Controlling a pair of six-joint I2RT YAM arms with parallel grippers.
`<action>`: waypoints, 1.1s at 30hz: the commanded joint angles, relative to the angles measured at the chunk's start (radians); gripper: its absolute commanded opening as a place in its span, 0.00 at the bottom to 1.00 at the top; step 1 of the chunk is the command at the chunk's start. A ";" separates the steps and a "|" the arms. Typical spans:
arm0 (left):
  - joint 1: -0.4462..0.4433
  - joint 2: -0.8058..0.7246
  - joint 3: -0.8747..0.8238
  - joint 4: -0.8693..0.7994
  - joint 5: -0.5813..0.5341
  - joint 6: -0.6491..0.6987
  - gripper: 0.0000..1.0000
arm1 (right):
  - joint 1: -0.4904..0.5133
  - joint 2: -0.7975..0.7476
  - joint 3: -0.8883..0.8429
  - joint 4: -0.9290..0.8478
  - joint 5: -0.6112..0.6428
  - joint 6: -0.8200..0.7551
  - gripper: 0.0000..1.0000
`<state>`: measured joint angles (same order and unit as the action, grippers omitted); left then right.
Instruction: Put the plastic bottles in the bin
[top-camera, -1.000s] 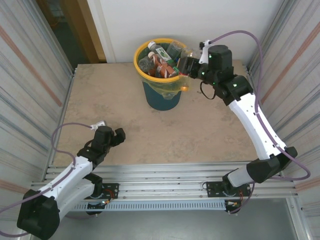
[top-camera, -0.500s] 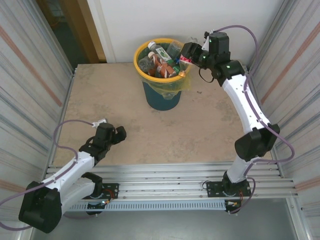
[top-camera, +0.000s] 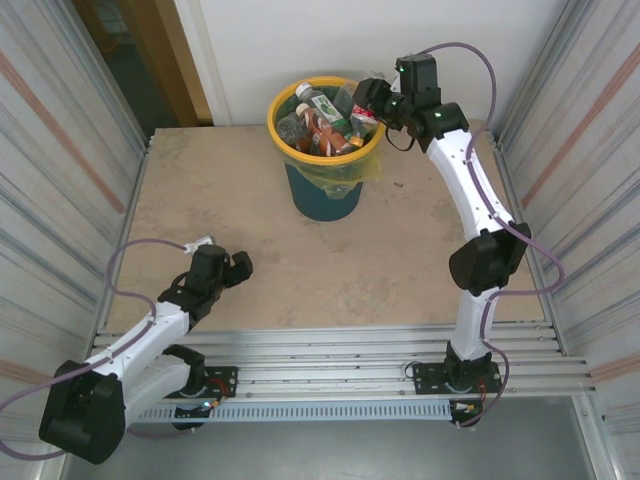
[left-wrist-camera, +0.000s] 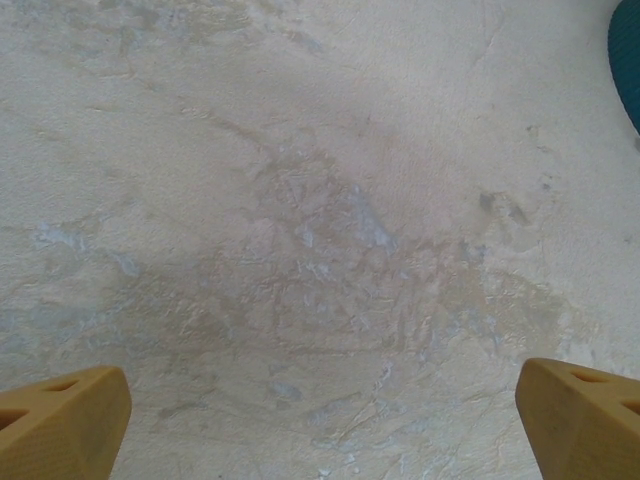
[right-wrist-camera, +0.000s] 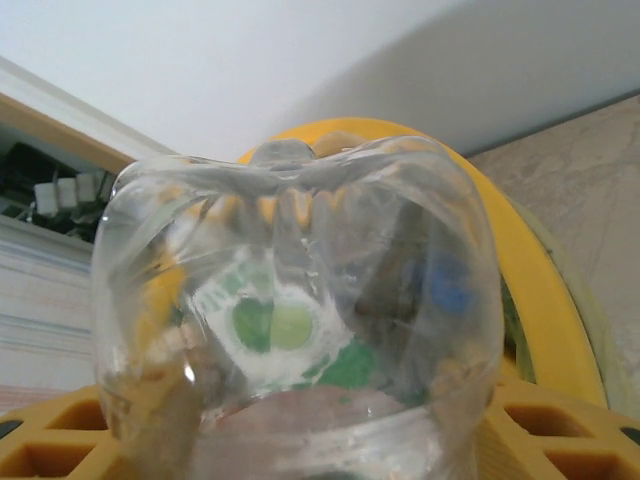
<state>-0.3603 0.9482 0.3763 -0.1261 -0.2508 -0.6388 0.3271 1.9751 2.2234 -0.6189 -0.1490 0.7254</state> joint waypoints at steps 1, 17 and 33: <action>0.011 0.004 0.027 0.014 0.008 0.022 0.99 | 0.023 0.024 0.063 -0.077 0.066 -0.029 0.62; 0.015 0.017 0.023 0.033 0.024 0.018 0.99 | 0.119 0.015 0.146 -0.077 0.183 -0.299 0.51; 0.015 0.004 0.013 0.024 0.029 0.010 0.99 | 0.189 0.112 0.232 -0.024 0.394 -0.830 0.55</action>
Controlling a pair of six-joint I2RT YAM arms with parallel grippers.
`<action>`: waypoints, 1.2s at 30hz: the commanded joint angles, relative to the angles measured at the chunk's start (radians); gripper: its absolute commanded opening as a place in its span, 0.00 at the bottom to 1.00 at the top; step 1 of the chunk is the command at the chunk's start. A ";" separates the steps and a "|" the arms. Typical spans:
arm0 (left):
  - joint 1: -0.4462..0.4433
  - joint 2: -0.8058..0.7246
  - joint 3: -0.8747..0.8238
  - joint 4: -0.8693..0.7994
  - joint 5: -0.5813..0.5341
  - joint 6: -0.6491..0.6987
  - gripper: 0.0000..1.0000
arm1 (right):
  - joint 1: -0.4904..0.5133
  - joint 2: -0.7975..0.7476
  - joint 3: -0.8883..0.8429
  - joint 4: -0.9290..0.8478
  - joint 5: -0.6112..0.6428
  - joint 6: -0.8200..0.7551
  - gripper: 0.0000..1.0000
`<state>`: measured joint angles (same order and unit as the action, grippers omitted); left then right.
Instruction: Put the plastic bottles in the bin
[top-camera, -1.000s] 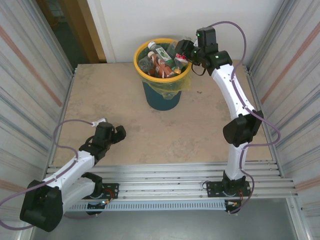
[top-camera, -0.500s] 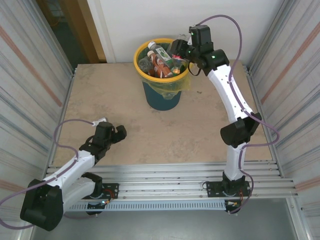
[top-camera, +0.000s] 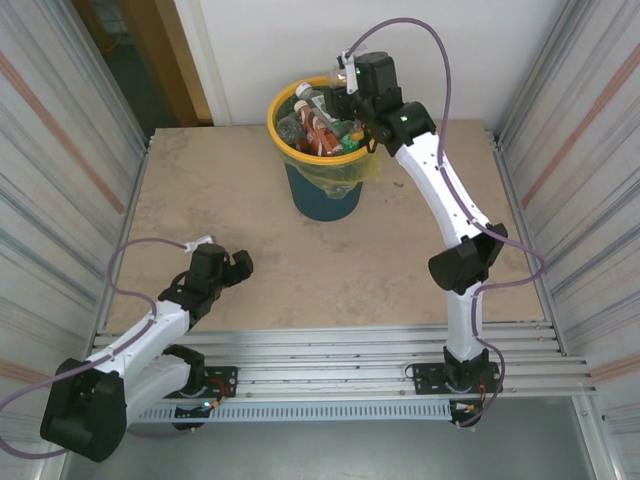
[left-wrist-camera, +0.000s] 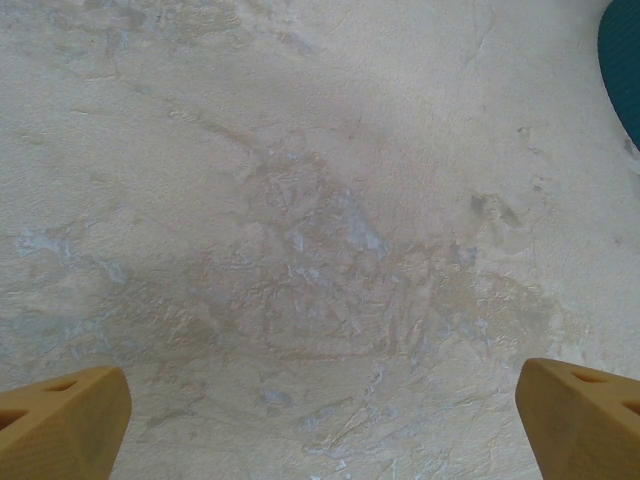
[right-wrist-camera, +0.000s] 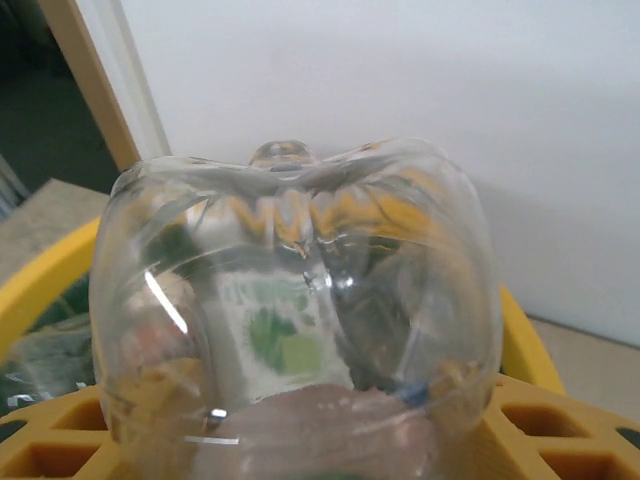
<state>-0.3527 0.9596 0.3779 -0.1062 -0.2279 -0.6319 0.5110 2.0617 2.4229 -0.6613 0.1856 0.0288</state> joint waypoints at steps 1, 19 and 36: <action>0.008 -0.008 0.010 0.005 0.007 0.002 0.99 | 0.004 0.032 0.034 0.020 0.063 -0.152 0.55; 0.008 0.012 0.012 0.008 0.012 -0.005 0.99 | 0.024 0.038 0.031 -0.028 0.041 -0.209 0.82; 0.008 0.015 0.013 0.004 0.018 -0.004 0.99 | 0.004 -0.046 -0.054 0.040 0.009 -0.073 0.55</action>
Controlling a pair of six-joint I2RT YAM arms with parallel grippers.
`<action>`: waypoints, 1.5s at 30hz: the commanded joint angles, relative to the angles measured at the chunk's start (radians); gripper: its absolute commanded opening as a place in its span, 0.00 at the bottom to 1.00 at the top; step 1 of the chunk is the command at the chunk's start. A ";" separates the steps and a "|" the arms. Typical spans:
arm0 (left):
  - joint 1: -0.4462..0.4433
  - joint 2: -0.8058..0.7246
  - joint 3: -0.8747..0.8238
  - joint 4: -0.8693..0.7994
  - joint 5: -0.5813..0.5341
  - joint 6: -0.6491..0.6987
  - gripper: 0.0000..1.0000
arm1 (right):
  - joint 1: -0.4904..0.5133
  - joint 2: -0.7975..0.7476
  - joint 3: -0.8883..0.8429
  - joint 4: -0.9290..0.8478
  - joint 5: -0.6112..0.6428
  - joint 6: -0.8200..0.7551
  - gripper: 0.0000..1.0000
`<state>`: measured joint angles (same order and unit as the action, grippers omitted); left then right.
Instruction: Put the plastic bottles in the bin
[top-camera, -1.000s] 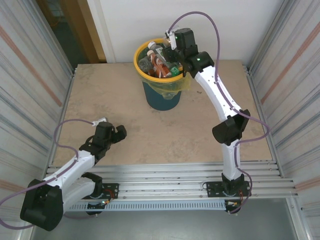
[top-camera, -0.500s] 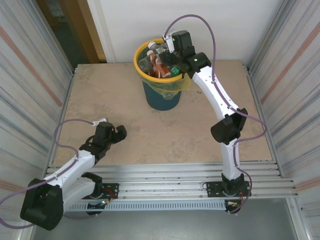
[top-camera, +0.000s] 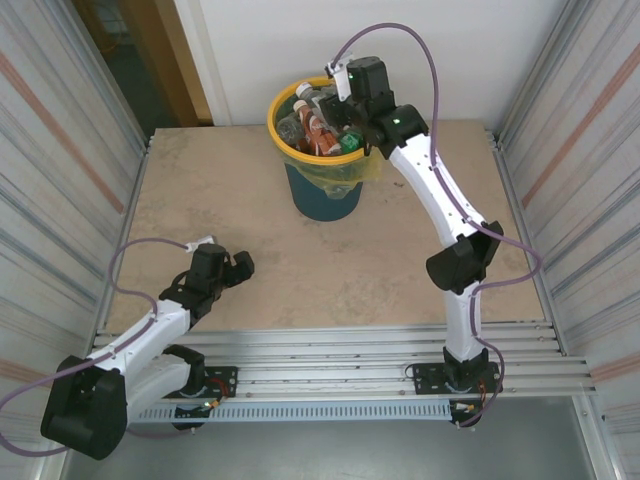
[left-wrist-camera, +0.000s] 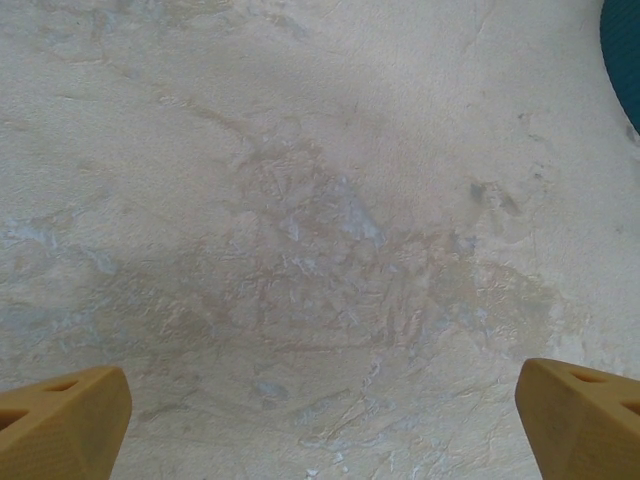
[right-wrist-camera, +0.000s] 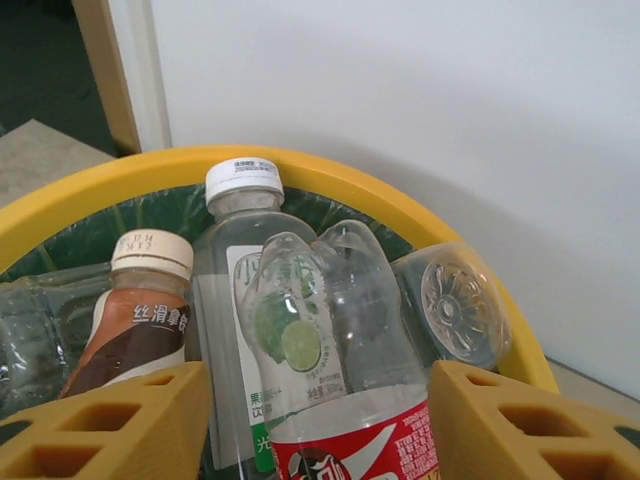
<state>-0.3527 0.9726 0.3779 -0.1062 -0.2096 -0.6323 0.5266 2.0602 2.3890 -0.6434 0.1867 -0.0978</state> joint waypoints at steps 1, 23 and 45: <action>0.008 -0.002 0.015 0.003 0.000 -0.003 0.99 | -0.013 -0.057 -0.035 0.030 0.008 0.058 0.54; 0.009 -0.089 0.060 -0.103 -0.079 0.048 0.99 | -0.107 -0.791 -1.087 0.356 0.118 0.176 0.98; 0.023 -0.446 0.004 -0.189 -0.411 0.146 0.99 | -0.218 -1.419 -1.737 0.364 0.284 0.351 0.98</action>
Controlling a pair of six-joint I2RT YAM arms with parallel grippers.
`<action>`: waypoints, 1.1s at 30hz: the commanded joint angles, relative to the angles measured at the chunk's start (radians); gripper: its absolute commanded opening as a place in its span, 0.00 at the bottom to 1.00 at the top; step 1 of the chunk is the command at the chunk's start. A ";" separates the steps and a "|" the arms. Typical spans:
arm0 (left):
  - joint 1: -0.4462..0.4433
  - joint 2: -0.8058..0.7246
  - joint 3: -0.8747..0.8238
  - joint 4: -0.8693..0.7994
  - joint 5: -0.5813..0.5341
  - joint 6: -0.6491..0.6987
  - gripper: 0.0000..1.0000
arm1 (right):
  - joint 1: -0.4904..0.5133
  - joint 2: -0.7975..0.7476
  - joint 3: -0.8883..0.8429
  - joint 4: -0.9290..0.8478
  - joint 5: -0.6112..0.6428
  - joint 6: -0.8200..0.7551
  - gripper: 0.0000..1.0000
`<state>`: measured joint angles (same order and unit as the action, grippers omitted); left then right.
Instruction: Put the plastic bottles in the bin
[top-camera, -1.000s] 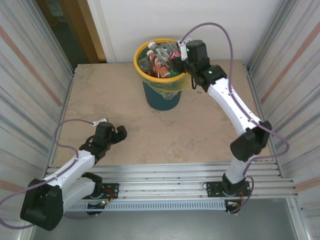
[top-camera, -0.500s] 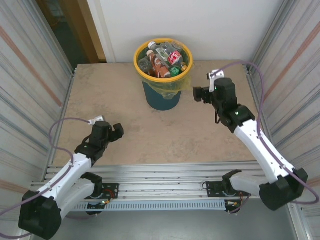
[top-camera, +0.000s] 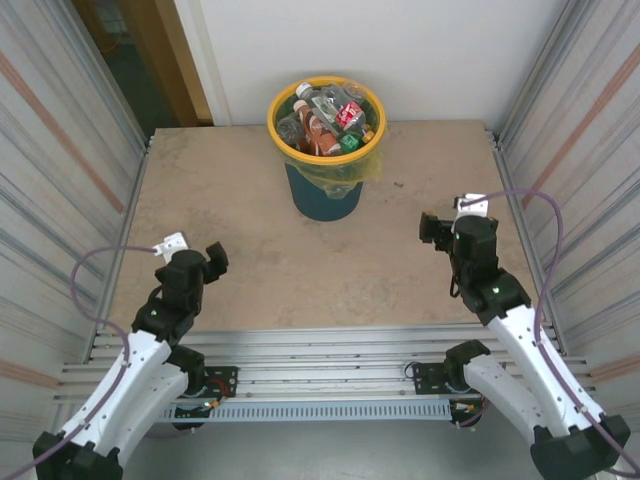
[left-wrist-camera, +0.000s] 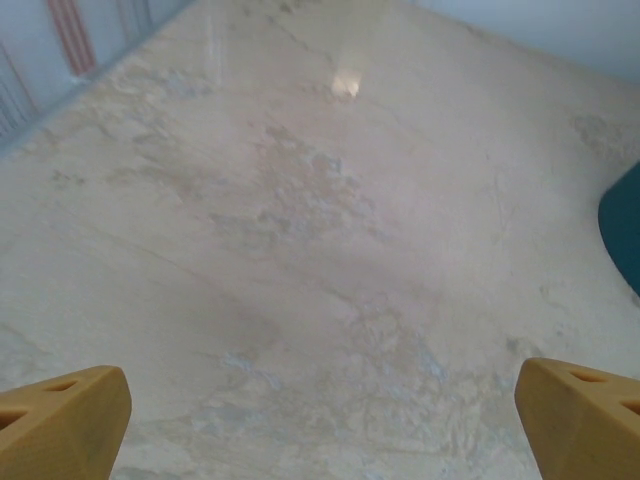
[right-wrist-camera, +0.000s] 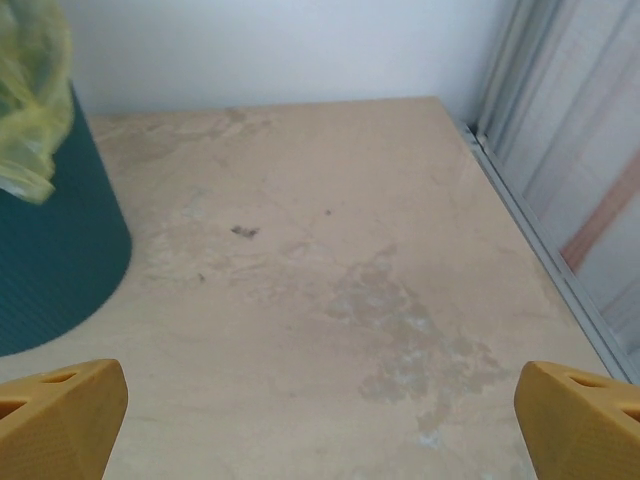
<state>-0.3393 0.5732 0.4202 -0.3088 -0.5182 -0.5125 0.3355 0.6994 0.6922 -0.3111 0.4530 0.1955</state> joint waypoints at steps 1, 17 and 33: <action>0.010 -0.071 -0.056 0.029 -0.116 0.034 0.99 | -0.039 -0.086 -0.059 0.033 0.001 0.062 0.98; 0.020 -0.158 -0.229 0.426 -0.214 0.396 0.99 | -0.113 -0.281 -0.256 0.030 0.251 0.227 0.98; 0.323 0.232 -0.337 0.945 0.267 0.544 0.99 | -0.149 -0.213 -0.450 0.431 0.118 -0.009 0.98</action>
<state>-0.0307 0.7612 0.0853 0.4652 -0.3576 -0.0208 0.1986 0.4706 0.2501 0.0097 0.5999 0.2413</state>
